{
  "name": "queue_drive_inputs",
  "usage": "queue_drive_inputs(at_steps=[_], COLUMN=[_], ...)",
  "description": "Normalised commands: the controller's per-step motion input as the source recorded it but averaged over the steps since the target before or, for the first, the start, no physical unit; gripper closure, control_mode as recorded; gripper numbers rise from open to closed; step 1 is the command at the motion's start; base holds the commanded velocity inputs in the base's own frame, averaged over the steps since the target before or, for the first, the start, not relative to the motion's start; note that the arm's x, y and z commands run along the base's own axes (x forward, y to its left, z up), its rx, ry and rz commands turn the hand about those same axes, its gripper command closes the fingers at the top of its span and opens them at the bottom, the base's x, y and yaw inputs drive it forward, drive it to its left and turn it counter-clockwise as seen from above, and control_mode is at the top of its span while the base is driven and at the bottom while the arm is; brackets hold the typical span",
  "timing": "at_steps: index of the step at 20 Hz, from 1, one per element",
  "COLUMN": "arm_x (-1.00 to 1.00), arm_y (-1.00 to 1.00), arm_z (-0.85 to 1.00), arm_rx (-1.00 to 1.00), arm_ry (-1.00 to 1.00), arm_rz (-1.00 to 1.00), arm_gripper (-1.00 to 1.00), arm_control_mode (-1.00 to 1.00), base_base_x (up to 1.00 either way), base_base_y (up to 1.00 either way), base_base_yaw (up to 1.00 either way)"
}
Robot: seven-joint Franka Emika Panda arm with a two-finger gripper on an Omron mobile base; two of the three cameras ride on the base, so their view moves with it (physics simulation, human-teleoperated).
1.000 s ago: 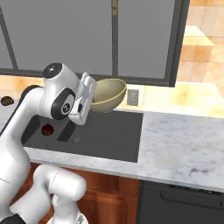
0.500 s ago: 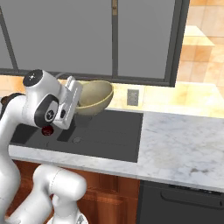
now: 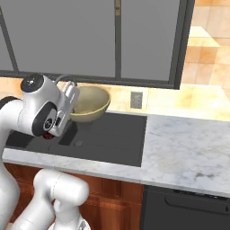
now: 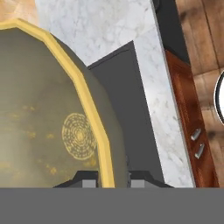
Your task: Pick the mug and place it in the sink. Pick the bowl and place it in the open cabinet and then close the cabinet.
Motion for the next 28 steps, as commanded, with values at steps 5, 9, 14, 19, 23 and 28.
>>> queue_drive_inputs(at_steps=[5,9,14,19,23,28], arm_x=[-0.08,-0.14,-0.32,-0.55,-0.54,0.00], arm_y=[0.05,0.00,0.00,0.00,0.09,0.00], arm_z=[0.37,0.34,0.26,0.19,0.08,0.00], arm_rx=[-0.08,-0.09,-0.08,-0.05,-0.01,0.00], arm_ry=[0.00,0.00,0.00,-0.01,-0.02,0.00], arm_rz=[0.23,0.39,0.31,0.17,0.01,0.00], arm_gripper=[1.00,1.00,1.00,1.00,1.00,1.00], arm_control_mode=[-1.00,-1.00,-1.00,-1.00,1.00,1.00], base_base_x=[0.00,0.00,0.00,0.00,-0.17,-0.08], base_base_y=[0.00,0.00,0.00,0.00,0.04,0.26], base_base_yaw=[0.00,0.00,0.00,0.00,0.00,-0.08])
